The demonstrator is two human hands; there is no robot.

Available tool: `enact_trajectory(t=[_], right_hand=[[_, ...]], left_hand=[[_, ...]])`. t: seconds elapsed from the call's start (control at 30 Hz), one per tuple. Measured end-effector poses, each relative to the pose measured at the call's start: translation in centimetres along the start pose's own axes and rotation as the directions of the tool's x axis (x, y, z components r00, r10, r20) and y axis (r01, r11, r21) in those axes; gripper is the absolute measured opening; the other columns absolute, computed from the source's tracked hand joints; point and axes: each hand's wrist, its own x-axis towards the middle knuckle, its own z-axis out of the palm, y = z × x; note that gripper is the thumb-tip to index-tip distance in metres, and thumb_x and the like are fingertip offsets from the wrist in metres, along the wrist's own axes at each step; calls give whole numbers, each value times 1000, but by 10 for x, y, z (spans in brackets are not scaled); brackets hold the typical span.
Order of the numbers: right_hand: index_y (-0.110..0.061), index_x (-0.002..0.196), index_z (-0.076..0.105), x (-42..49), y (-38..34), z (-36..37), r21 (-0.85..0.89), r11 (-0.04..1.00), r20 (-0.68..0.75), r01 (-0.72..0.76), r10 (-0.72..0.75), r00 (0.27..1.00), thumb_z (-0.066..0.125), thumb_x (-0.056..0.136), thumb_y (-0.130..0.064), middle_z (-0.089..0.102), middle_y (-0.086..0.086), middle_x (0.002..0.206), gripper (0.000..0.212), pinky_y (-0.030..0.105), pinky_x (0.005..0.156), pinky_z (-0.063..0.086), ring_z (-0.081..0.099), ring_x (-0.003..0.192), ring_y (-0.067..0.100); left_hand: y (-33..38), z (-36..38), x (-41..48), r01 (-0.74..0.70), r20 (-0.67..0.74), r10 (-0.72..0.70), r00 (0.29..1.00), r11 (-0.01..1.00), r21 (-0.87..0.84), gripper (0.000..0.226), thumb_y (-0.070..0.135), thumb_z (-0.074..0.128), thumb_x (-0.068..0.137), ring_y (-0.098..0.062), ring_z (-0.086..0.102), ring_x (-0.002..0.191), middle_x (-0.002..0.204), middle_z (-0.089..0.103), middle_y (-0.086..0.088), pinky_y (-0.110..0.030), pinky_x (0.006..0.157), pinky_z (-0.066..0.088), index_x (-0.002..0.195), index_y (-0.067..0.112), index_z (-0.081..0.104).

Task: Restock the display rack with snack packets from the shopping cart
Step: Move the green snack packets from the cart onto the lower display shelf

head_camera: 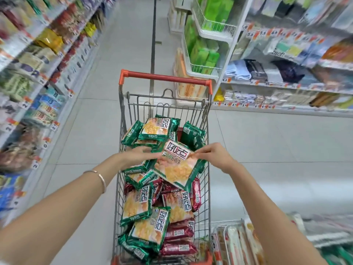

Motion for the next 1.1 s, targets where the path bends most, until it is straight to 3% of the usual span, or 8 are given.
enact_trajectory(t=[0.13, 0.27, 0.47, 0.6, 0.67, 0.7, 0.87, 1.1], right_hand=[[-22, 95, 80, 21, 27, 24, 11, 999, 164, -41, 39, 986, 67, 93, -23, 73, 16, 102, 13, 23, 67, 43, 55, 81, 23], [-2, 124, 66, 64, 57, 24, -83, 984, -371, -158, 117, 921, 67, 93, -23, 68, 9, 124, 38, 23, 84, 50, 66, 100, 20], [-10, 56, 43, 105, 82, 27, -310, 866, -478, -393, 216, 852, 70, 85, -53, 46, 2, 53, 58, 26, 44, 31, 40, 48, 16], [-15, 61, 53, 96, 84, 50, -134, 960, -610, -247, 116, 784, 75, 84, -32, 47, -4, 50, 36, 24, 48, 37, 44, 46, 15], [-13, 86, 69, 73, 78, 70, -83, 995, -669, -53, -16, 743, 73, 82, -16, 60, -4, 76, 6, 32, 68, 50, 57, 72, 16], [-11, 100, 70, 58, 73, 79, -144, 988, -694, 52, -138, 706, 72, 80, -10, 63, -2, 90, 19, 34, 81, 49, 58, 88, 17], [-4, 114, 65, 5, 55, 103, -648, 564, -376, 512, -822, 428, 60, 71, 7, 65, 8, 103, 44, 41, 98, 41, 54, 99, 20], [7, 119, 65, -47, 30, 115, -603, 604, -360, 521, -789, 498, 67, 69, 21, 66, 16, 112, 52, 33, 114, 37, 60, 107, 28]], left_hand=[[-9, 17, 8, 86, 87, -66, 994, 965, -249, 88, 34, 88, 68, -29, 69, 105, 123, 66, -17, -40, 89, 57, 135, 2, 40], [-24, 1, 1, 31, -84, -68, 994, 923, -385, 56, 22, 81, 72, -32, 70, 89, 104, 74, -16, -43, 81, 57, 117, 6, 53], [-46, -24, -22, 39, -149, -139, 979, 845, -533, 58, 45, 73, 76, -29, 72, 93, 110, 74, -13, -44, 91, 55, 120, 9, 62], [-45, -22, -28, 22, -147, -152, 977, 764, -645, 39, 47, 60, 92, -30, 73, 91, 112, 73, -16, -43, 86, 56, 108, 11, 63], [-39, -17, -27, 25, -177, -193, 965, 740, -672, 42, 51, 55, 94, -31, 74, 93, 114, 72, -18, -45, 84, 56, 110, 12, 62], [-34, -15, -27, 26, -181, -200, 963, 736, -676, 46, 55, 54, 93, -32, 74, 94, 114, 72, -18, -45, 82, 58, 111, 13, 62], [-47, -17, 19, 48, -131, -155, 979, 805, -592, 115, 95, 64, 49, -39, 44, 138, 154, 41, -15, -68, 105, 36, 144, 33, 42], [-39, -1, 24, -5, -86, -74, 993, 727, -686, 135, 94, 71, 35, -35, 30, 146, 162, 26, -9, -70, 109, 27, 152, 41, 30]])
